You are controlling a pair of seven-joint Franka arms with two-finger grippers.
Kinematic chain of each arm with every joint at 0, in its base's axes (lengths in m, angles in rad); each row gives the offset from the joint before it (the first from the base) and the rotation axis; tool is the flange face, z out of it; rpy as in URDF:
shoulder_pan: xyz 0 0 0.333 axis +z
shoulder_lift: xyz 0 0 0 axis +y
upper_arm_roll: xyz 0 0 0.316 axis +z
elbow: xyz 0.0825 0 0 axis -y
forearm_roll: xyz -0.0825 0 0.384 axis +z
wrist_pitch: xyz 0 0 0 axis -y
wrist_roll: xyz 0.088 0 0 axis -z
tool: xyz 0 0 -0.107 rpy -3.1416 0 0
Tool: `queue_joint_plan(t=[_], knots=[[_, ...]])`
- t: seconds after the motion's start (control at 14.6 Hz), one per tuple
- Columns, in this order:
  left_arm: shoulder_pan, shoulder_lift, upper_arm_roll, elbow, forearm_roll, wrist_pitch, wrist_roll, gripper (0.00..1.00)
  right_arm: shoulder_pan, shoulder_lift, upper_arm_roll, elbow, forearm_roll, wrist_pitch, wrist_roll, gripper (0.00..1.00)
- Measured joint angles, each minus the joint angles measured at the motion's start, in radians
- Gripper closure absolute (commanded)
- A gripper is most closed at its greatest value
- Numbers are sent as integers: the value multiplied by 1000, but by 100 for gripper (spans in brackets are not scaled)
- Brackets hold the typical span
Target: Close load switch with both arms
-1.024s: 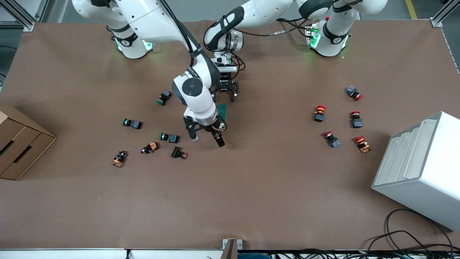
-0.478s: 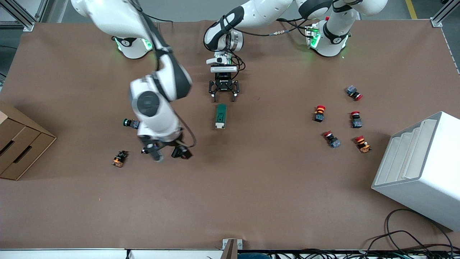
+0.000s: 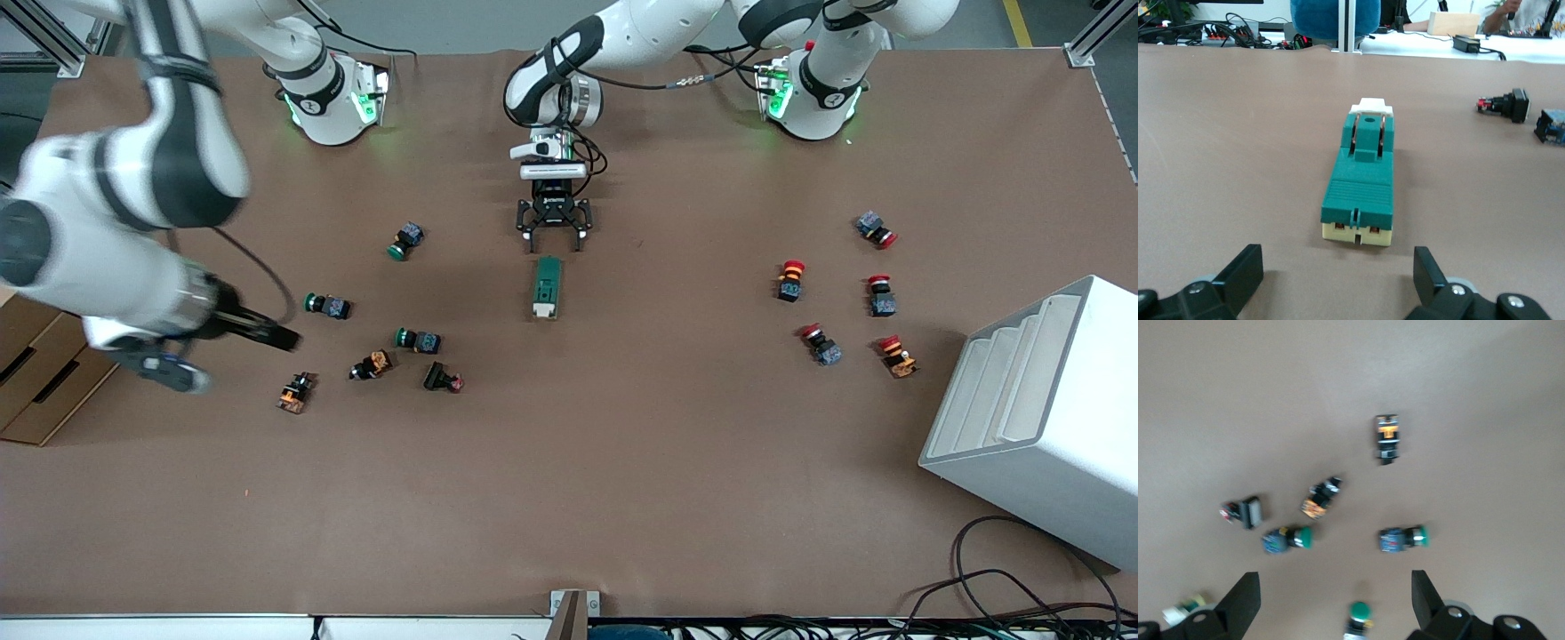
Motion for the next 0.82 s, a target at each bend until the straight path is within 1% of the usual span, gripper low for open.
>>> queue_joint_plan(t=[0.27,0.48,0.61,0.68,0.82], knots=[[16,0,-12,13,-27,12,24,0,-94,-24,0,16,-6,-72,-292,0],[22,0,-17,52,-107,31,54,0,-212,-26,-3,82,-15,-140,-435,0],[29,1,-25,76,-156,37,61,0,-291,-27,-4,131,-18,-186,-491,0],[31,1,-29,84,-176,40,63,0,-310,-28,-4,149,-29,-197,-503,0],[31,1,-39,105,-245,45,117,0,-307,-28,7,172,-79,-204,-505,0]])
